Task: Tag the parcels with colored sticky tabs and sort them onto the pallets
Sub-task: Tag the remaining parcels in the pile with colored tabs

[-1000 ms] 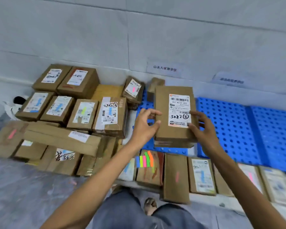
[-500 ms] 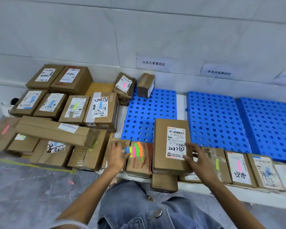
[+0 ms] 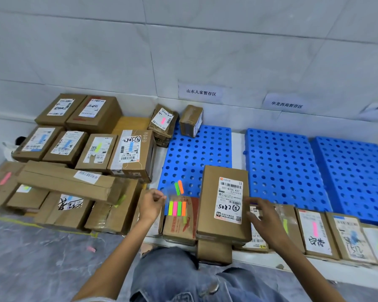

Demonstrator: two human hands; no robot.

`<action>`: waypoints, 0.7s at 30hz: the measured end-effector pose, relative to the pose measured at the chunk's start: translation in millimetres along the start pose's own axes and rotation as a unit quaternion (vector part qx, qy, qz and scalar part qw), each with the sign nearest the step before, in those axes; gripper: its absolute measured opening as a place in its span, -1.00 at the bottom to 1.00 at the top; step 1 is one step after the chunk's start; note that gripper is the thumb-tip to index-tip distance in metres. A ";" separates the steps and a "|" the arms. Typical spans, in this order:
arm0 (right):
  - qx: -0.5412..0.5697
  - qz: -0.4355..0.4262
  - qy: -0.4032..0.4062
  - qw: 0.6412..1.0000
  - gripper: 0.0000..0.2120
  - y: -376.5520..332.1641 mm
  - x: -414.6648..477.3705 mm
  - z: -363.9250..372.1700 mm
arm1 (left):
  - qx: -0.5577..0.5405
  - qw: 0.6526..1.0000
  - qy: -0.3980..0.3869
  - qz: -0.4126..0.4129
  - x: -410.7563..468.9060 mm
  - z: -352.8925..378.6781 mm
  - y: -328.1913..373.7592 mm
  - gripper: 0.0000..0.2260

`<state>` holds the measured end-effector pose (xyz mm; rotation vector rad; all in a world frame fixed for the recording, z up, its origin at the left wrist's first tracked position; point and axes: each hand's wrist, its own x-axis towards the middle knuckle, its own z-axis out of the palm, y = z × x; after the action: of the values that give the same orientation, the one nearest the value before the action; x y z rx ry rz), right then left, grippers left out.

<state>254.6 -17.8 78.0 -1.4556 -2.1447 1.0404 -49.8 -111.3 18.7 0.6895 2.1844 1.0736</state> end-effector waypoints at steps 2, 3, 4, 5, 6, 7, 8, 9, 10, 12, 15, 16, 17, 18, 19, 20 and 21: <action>-0.037 -0.047 0.045 0.997 -0.74 -16.0 5.1 -2.1 | -0.054 0.998 0.002 0.023 -6.0 -7.9 24.4 -0.87; -0.038 -0.079 0.059 0.994 -0.75 -29.3 7.8 -2.4 | -0.076 0.996 -0.011 0.037 -11.6 -10.3 41.3 -0.87; -0.035 -0.112 0.070 0.991 -0.74 -45.6 10.0 -2.3 | -0.100 0.993 -0.032 0.051 -19.4 -12.0 61.1 -0.89; -0.034 -0.153 0.080 0.984 -0.73 -62.7 11.5 -1.4 | -0.125 0.988 -0.061 0.061 -28.1 -12.2 81.1 -0.89; -0.039 -0.195 0.090 0.976 -0.71 -79.6 12.7 0.3 | -0.151 0.982 -0.091 0.066 -38.4 -11.9 100.8 -0.89; -0.056 -0.231 0.102 0.966 -0.69 -94.4 14.4 2.3 | -0.175 0.975 -0.118 0.070 -49.2 -11.8 118.0 -0.90; -0.091 -0.262 0.119 0.954 -0.67 -105.5 17.0 4.0 | -0.200 0.967 -0.141 0.072 -59.7 -10.8 132.7 -0.91; -0.138 -0.287 0.140 0.938 -0.63 -112.4 20.4 6.2 | -0.219 0.960 -0.159 0.074 -68.3 -9.9 142.4 -0.92; -0.186 -0.303 0.159 0.921 -0.60 -116.6 23.7 7.3 | -0.231 0.954 -0.178 0.076 -75.9 -9.0 150.0 -0.92; -0.252 -0.322 0.184 0.894 -0.59 -116.6 30.0 7.9 | -0.245 0.945 -0.205 0.076 -85.4 -8.3 158.6 -0.91; -0.266 -0.337 0.210 0.878 -0.64 -106.0 33.3 5.5 | -0.264 0.936 -0.222 0.061 -90.6 -8.0 164.4 -0.90; -0.255 -0.339 0.215 0.880 -0.66 -103.0 31.9 5.0 | -0.269 0.936 -0.223 0.052 -91.7 -8.0 164.5 -0.90; -0.239 -0.342 0.220 0.882 -0.68 -100.8 29.8 4.8 | -0.272 0.935 -0.223 0.044 -92.5 -7.6 163.8 -0.90; -0.218 -0.345 0.224 0.885 -0.70 -99.8 27.4 4.4 | -0.275 0.934 -0.223 0.037 -93.8 -7.0 163.6 -0.90; -0.195 -0.348 0.227 0.889 -0.73 -99.3 25.2 4.3 | -0.278 0.933 -0.224 0.032 -94.5 -5.9 162.5 -0.90; -0.167 -0.348 0.229 0.894 -0.76 -99.6 23.5 3.9 | -0.280 0.932 -0.227 0.029 -95.4 -4.7 161.5 -0.90; -0.137 -0.344 0.227 0.901 -0.79 -100.1 22.3 3.3 | -0.282 0.931 -0.231 0.027 -96.0 -3.6 160.7 -0.90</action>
<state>178.3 -19.3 146.5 -0.7877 -2.2149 0.1293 42.9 -91.3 180.1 0.6505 1.3725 1.3292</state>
